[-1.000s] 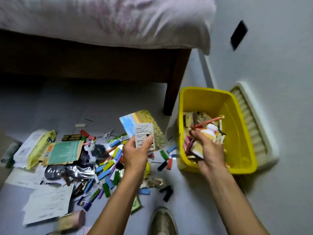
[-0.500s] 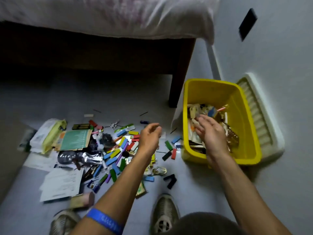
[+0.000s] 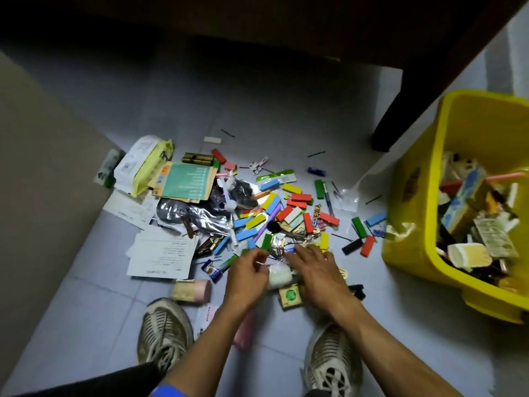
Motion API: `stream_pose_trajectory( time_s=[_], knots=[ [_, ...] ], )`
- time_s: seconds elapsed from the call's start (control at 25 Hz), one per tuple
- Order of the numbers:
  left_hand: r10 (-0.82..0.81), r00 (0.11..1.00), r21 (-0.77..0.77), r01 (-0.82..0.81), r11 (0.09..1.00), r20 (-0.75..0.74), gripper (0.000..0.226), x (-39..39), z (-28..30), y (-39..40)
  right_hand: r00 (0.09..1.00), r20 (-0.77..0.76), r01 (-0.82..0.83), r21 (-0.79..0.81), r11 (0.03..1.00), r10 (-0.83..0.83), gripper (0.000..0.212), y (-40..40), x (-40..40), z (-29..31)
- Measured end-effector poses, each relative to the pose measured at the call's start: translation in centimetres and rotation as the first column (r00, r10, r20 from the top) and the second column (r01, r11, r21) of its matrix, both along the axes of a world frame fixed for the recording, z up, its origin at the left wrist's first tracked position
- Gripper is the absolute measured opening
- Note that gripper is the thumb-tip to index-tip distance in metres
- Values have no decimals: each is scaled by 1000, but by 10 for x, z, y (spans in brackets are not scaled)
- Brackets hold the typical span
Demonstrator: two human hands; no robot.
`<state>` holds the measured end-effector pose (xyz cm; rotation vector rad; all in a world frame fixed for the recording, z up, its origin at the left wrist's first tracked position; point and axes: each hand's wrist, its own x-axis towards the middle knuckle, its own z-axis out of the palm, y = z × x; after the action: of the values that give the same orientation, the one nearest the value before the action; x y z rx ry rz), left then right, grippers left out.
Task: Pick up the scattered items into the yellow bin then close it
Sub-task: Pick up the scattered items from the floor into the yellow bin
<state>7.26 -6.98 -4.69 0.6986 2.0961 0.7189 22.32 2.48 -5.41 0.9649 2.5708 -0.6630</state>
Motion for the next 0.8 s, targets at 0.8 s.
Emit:
stream_pose_trajectory(
  time_s=[0.8],
  knots=[
    [-214, 856, -347, 44, 937, -470, 54, -70, -7, -97, 977, -89, 180, -158, 971, -196, 20, -13, -15, 4]
  ],
)
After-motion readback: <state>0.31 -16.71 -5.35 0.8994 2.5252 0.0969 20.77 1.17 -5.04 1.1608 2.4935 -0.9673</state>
